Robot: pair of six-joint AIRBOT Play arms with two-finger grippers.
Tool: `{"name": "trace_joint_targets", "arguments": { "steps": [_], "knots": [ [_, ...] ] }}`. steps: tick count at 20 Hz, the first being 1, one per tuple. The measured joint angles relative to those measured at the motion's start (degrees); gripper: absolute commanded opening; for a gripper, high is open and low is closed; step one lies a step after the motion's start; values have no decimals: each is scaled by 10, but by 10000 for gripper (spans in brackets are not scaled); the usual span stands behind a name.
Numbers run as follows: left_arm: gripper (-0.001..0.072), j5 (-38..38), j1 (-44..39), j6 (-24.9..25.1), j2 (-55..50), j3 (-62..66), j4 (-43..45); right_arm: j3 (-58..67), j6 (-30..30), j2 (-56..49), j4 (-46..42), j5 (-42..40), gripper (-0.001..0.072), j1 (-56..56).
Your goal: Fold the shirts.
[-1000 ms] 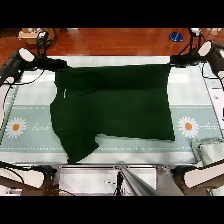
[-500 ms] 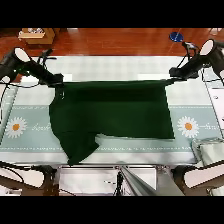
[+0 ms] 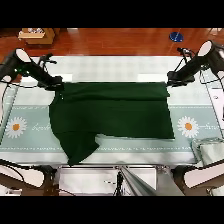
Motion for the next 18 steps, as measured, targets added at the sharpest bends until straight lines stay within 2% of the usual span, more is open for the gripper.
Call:
{"name": "trace_joint_targets", "arguments": {
  "steps": [4,5,7,8,13,18],
  "knots": [
    [338,-49,37,2,64,-25,0,-38,-22,78,-41,47,405,-27],
    [339,-55,51,9,92,-55,0,-65,-28,104,-38,47,442,-43],
    [473,-57,85,26,154,-134,-5,-137,-43,156,-14,41,487,-81],
    [484,-57,108,37,191,-187,-13,-176,-54,182,7,32,499,-103],
    [484,-48,229,95,351,-435,-92,-360,-107,296,117,-25,499,-200],
    [484,-14,268,124,401,-582,-120,-449,-126,348,162,-58,498,-230]
  ]
}}
